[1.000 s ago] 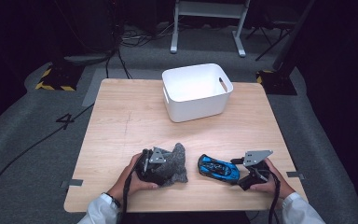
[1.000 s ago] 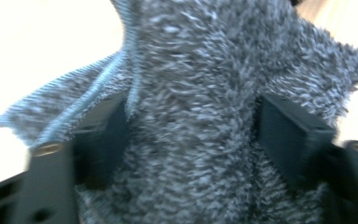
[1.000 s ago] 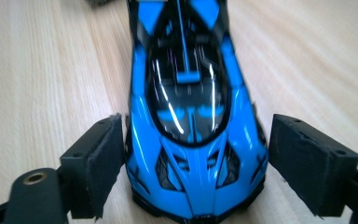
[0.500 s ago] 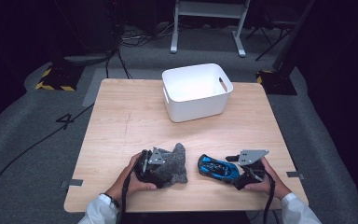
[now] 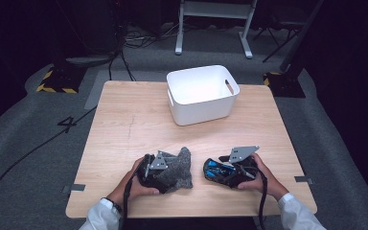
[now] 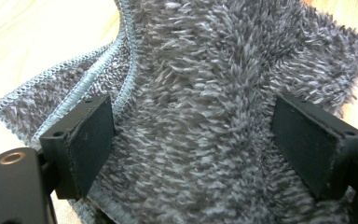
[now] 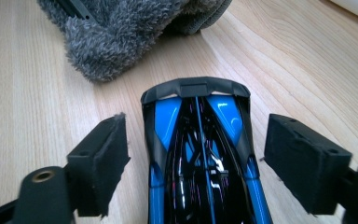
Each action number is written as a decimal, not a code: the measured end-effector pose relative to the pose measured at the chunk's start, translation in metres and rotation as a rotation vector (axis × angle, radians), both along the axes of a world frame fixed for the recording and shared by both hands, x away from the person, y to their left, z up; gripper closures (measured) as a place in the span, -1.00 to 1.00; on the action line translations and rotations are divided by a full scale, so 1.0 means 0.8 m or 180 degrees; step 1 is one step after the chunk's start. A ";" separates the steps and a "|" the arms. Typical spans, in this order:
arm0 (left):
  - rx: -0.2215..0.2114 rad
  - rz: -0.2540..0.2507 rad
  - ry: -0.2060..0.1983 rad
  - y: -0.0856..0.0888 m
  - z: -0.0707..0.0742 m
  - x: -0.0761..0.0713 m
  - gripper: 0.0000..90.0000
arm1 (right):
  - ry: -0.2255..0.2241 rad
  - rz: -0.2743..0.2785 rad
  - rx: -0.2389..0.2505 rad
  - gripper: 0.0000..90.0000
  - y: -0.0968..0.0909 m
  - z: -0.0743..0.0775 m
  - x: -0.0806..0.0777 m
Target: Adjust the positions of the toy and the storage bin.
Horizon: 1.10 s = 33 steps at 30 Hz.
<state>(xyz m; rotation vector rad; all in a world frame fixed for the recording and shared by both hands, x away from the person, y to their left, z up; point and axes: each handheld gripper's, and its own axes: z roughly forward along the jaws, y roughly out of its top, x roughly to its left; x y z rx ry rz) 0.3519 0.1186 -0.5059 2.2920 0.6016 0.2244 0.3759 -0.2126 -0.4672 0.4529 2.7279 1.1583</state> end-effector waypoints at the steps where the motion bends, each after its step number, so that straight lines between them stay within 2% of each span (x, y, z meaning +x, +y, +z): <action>1: 0.0004 0.0002 -0.0003 0.000 0.000 0.000 -0.68 | 0.0020 -0.0004 -0.0044 -0.53 0.004 0.000 0.001; 7: 0.0008 0.0000 -0.0007 0.000 0.000 0.000 -0.68 | 0.0067 -0.0021 -0.0212 -0.54 0.019 -0.003 0.005; 13: 0.0019 -0.0023 -0.0020 -0.001 0.000 0.001 -0.69 | 0.0095 0.0018 -0.0293 -0.63 0.030 -0.010 0.010; 19: 0.0018 -0.0021 -0.0023 -0.003 0.000 0.002 -0.71 | 0.0128 0.0011 -0.0580 -0.55 0.043 -0.021 0.016; 23: 0.0028 -0.0028 -0.0028 -0.003 0.000 0.003 -0.71 | 0.0146 0.0019 -0.0656 -0.56 0.045 -0.026 0.016; 27: 0.0032 -0.0032 -0.0027 -0.003 0.000 0.003 -0.72 | 0.0203 -0.0008 -0.0588 -0.47 0.043 -0.027 0.018; 33: 0.0035 -0.0044 -0.0027 -0.003 0.000 0.004 -0.72 | 0.0187 0.0018 -0.0590 -0.45 0.038 -0.026 0.018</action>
